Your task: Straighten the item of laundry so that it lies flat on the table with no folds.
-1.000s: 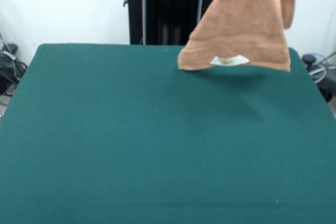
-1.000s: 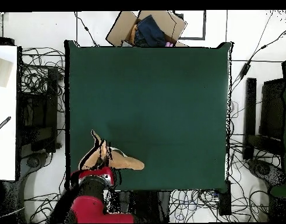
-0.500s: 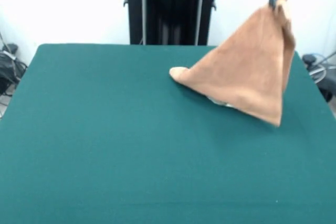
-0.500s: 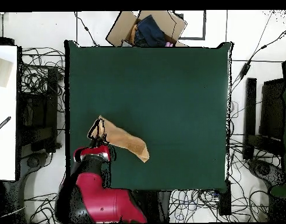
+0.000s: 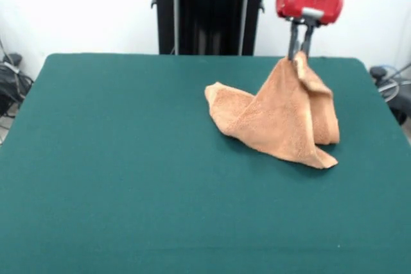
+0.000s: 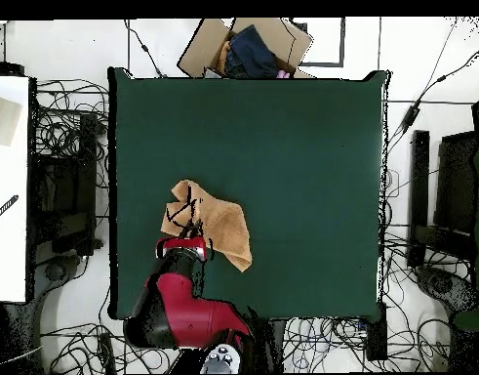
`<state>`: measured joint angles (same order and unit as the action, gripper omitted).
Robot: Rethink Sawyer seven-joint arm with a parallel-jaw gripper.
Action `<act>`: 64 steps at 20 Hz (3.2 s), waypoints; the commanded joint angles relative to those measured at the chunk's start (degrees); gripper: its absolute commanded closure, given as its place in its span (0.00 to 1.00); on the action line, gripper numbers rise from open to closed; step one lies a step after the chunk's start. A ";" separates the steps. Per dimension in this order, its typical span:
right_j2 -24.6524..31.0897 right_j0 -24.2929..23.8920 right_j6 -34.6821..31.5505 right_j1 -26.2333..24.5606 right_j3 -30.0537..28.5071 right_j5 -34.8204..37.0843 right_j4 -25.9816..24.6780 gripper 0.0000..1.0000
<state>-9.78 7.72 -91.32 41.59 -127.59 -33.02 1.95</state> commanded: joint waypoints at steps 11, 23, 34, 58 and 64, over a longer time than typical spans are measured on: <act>9.26 -18.38 -7.19 -4.64 11.10 8.18 -14.74 1.00; 23.09 -34.41 -3.01 -2.94 21.37 20.57 -30.55 1.00; 24.50 -33.47 -3.73 -7.82 27.66 21.13 -31.95 1.00; 30.46 -36.42 -3.28 -9.32 32.35 27.32 -33.47 0.00; 29.97 -36.44 -4.07 -9.46 32.22 26.83 -32.91 0.00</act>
<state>17.18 -28.71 -91.32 32.13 -97.40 -10.08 -28.09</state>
